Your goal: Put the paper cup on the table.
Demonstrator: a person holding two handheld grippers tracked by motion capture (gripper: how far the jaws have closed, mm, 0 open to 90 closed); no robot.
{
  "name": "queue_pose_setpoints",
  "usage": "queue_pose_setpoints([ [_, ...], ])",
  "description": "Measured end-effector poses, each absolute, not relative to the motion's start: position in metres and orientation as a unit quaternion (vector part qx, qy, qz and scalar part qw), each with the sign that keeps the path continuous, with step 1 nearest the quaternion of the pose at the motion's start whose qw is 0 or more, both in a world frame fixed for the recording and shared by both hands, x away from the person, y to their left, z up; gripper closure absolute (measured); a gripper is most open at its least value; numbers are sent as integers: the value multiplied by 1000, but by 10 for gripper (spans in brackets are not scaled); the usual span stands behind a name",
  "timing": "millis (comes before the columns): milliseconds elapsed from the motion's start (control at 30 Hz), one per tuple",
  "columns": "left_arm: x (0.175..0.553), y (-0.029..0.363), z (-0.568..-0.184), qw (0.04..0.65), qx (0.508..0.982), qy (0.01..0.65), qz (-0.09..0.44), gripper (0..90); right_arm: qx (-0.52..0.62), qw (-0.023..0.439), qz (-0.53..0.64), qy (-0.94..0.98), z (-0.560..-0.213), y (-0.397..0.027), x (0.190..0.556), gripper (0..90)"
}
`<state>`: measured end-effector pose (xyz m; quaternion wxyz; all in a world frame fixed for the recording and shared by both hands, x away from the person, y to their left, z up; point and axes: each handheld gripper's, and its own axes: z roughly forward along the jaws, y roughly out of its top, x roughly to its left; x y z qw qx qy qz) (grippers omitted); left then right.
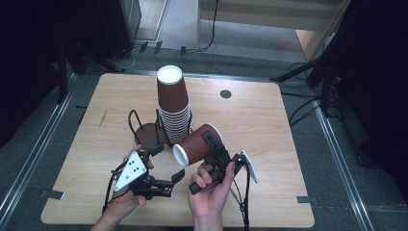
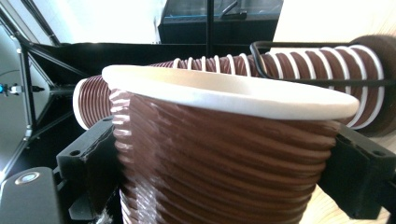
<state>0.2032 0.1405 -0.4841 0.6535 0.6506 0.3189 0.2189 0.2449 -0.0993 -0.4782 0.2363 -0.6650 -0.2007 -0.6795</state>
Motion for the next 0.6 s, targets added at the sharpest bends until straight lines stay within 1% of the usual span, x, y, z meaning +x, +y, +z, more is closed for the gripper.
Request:
queue_pose_setpoints([
  [267, 200, 162, -501, 635, 641, 367, 224, 0, -650, 202, -695, -233, -475, -98, 245, 107],
  [400, 198, 171, -507, 624, 641, 382, 231, 0, -649, 195, -696, -238, -474, -98, 246, 107],
  [433, 197, 179, -510, 620, 638, 392, 234, 0, -647, 184, -698, -246, -474, -99, 247, 107],
  [533, 195, 186, -512, 613, 637, 399, 242, 0, -646, 178, -699, -251, -474, -100, 247, 107],
  [600, 191, 201, -517, 604, 633, 414, 251, 0, -646, 169, -698, -259, -473, -101, 248, 107],
])
